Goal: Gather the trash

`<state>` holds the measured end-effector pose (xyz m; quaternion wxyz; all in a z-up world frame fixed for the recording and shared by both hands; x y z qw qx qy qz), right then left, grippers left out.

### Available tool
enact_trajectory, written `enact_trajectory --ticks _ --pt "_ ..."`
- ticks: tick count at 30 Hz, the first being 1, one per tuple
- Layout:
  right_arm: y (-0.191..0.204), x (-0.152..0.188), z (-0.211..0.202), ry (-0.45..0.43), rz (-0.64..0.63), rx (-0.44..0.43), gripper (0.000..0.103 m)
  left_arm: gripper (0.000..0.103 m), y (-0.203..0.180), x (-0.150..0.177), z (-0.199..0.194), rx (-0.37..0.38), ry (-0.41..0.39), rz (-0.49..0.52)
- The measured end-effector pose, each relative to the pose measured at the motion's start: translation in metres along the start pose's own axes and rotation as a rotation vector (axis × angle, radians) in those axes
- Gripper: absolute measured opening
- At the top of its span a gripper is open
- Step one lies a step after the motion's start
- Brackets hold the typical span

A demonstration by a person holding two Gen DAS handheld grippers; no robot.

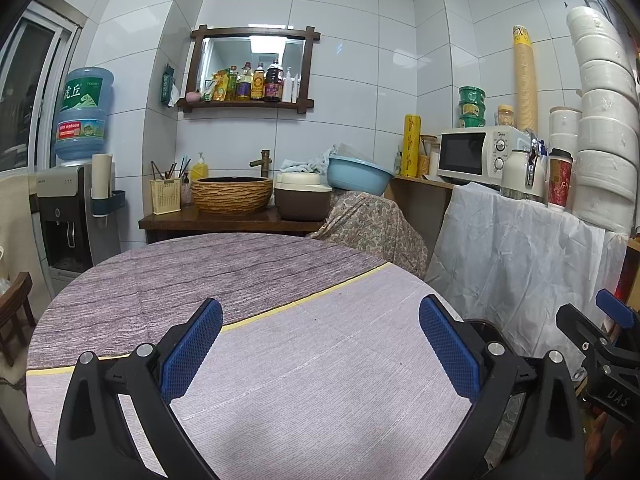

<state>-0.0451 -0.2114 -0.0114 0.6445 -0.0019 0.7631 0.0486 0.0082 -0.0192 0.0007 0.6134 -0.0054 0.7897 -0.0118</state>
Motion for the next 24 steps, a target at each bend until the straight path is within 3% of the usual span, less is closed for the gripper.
enact_trajectory --ticks 24 --pt "-0.0007 0.0023 0.0030 0.011 0.004 0.004 0.097 0.098 -0.0025 0.0014 0.0023 -0.022 0.016 0.021"
Point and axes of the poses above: each gripper's, at about its wrist camera, not at the fingertips, and z roughly the way its jaws point, y to its left, x to its underside, the point moved 2 cm from there along z, roughly the way its jaws point, and after that the axes turned 8 degrees about -x, right-handed, at the moved point
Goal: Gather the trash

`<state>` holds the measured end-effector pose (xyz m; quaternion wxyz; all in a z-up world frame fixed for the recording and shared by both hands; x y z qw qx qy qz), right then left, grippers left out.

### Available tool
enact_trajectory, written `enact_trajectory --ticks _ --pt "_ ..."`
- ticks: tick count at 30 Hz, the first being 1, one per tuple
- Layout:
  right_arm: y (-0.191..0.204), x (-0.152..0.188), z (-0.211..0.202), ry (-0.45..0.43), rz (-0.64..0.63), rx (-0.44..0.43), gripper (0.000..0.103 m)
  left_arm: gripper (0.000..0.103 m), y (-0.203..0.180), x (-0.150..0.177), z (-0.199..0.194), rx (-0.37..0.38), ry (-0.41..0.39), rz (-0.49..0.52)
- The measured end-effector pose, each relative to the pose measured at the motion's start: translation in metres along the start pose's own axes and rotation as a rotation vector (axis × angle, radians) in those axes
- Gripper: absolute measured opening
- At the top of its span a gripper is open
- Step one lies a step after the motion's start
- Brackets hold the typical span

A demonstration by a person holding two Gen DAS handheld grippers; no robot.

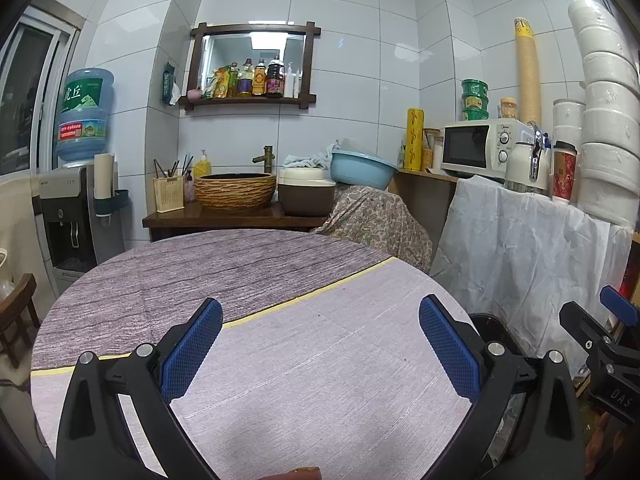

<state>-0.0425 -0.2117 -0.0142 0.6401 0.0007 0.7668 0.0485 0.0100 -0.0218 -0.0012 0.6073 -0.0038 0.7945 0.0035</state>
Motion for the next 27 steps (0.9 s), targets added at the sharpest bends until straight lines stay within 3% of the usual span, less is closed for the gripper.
enact_trajectory --ticks 27 --pt "-0.0009 0.0025 0.0031 0.009 0.005 0.000 0.097 0.098 0.0015 0.0023 0.0040 0.012 0.032 -0.007"
Point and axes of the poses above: each gripper's, at about its wrist camera, not at the fingertips, and z roughly the way its jaws point, y to its left, x to its underside, the point moved 2 cm from there along z, roughly the way its jaws point, and after that the axes turned 8 degrees about -x, right-handed, at the moved point
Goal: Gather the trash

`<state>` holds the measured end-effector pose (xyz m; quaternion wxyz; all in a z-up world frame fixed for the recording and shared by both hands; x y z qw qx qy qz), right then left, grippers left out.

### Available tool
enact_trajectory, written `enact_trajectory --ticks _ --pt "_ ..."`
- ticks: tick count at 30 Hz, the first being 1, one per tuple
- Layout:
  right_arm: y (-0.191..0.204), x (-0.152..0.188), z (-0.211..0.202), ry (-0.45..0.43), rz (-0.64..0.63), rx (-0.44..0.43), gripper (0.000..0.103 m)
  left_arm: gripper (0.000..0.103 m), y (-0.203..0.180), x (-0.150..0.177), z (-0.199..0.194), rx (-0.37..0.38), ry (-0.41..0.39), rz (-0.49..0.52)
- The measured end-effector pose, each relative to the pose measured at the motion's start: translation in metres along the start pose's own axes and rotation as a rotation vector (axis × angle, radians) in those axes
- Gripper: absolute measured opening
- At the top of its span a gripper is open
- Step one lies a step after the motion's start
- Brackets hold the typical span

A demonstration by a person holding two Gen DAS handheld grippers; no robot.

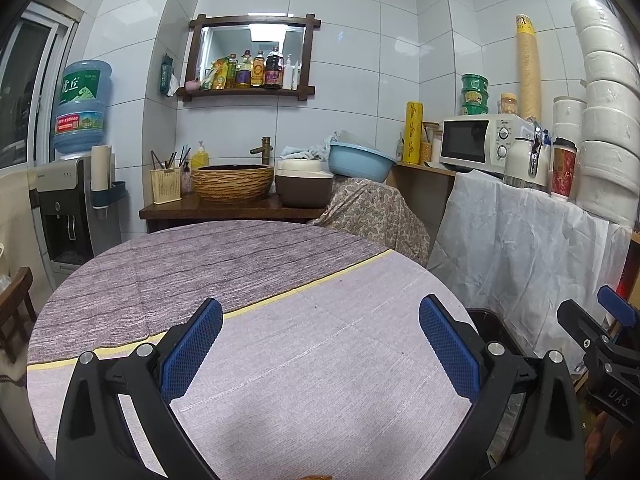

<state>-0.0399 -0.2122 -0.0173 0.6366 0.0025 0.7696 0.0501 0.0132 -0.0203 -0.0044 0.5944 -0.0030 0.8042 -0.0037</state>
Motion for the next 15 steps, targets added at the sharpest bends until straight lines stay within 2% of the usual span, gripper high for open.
enact_trajectory --ticks 15 --pt "-0.0007 0.0019 0.0009 0.008 0.004 -0.002 0.097 0.098 -0.0009 -0.0001 0.0010 -0.008 0.005 0.011"
Point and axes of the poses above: each gripper's, at about its wrist camera, not at the fingertips, and z roughly the way its jaws point, y to its left, x to its underside, the point moved 2 cm from there along z, roughly the way its jaws point, and after that the axes turned 8 degrees about -x, right-handed, at the moved point
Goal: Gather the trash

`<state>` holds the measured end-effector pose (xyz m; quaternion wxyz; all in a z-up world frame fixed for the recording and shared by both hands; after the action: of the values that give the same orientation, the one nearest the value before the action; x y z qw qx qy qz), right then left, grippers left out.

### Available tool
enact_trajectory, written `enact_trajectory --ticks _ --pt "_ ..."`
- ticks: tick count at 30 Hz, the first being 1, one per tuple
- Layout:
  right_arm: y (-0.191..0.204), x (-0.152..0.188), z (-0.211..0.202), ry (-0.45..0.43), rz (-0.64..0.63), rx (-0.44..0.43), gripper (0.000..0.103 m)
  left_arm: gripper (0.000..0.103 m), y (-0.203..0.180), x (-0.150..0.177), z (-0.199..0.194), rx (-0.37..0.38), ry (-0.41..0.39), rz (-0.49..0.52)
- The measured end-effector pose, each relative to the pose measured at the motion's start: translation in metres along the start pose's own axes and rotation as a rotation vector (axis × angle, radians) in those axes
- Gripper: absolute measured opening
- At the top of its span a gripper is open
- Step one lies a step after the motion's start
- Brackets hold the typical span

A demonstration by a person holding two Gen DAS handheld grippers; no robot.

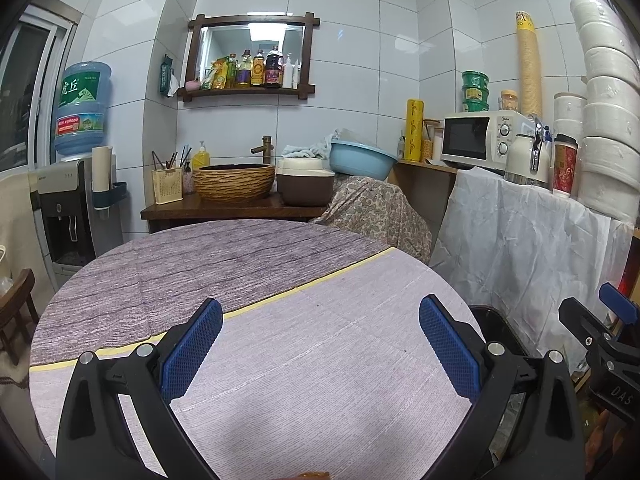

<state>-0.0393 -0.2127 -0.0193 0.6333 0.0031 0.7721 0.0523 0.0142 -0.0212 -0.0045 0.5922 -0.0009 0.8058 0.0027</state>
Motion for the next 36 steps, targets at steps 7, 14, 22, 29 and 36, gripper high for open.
enact_trajectory --ticks 7,14,22,29,36 --pt "0.0002 -0.0003 -0.0002 0.000 0.000 0.000 0.097 0.098 -0.0008 0.0005 0.0003 -0.001 0.004 0.000" --pt "0.0014 -0.0014 0.0000 0.001 0.000 0.002 0.097 0.098 -0.0027 0.0007 -0.0002 -0.002 0.005 0.004" --pt "0.0017 -0.0018 -0.0001 0.001 -0.001 0.003 0.097 0.098 -0.0036 0.0007 -0.0003 -0.003 0.006 0.006" --pt "0.0012 -0.0025 -0.0008 -0.001 0.005 0.006 0.097 0.098 -0.0042 0.0009 -0.0004 -0.003 0.006 0.007" --pt "0.0011 -0.0026 -0.0009 0.001 0.005 0.006 0.097 0.098 -0.0062 0.0005 0.0013 -0.001 0.010 0.010"
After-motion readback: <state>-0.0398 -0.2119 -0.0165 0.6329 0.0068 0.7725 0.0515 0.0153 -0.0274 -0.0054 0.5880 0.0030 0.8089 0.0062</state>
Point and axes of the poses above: each gripper's, at about its wrist camera, not at the fingertips, and z roughly the way its jaws point, y to its left, x to its underside, the point moved 2 cm from there along z, roughly the way its jaws point, and after that the axes turned 8 degrees about -x, right-handed, at the moved point
